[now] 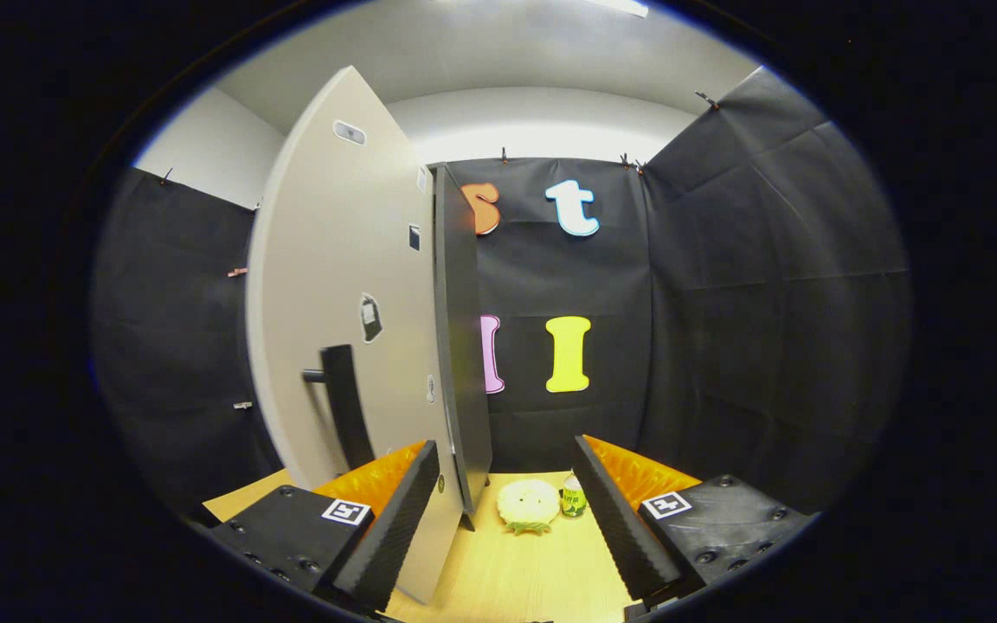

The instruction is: Open the shoe cabinet door, grab the shoes and put them into the shoe cabinet, then close the shoe cabinet door.

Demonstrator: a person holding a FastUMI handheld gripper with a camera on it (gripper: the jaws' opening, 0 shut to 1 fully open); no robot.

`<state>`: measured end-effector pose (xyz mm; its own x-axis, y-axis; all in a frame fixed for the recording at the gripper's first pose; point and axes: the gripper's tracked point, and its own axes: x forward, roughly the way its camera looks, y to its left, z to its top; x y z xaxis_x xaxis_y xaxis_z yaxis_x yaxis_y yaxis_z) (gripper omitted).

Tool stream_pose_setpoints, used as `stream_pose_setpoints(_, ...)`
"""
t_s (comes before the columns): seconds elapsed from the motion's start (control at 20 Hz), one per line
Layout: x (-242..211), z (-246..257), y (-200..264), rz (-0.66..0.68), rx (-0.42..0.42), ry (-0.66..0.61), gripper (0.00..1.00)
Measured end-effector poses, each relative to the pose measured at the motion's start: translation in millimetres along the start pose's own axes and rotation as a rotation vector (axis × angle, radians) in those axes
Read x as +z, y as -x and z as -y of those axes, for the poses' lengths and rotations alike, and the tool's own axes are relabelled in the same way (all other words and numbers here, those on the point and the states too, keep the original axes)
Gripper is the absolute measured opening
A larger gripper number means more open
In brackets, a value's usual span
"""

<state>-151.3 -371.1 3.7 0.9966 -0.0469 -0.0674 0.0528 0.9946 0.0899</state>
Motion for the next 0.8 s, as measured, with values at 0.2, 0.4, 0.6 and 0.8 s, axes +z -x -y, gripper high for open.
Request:
stream_pose_setpoints(0.2,-5.2,-0.9,-52.2,-0.017,0.005,0.018,0.98)
stream_pose_setpoints(0.4,-1.5,-21.7,-75.1,-0.009,0.041,0.024,0.97)
stream_pose_setpoints(0.6,-0.6,-27.4,-75.2,-0.005,0.006,0.063,0.93)
stream_pose_setpoints(0.8,-5.1,-52.1,-71.7,-0.026,0.004,0.038,0.93)
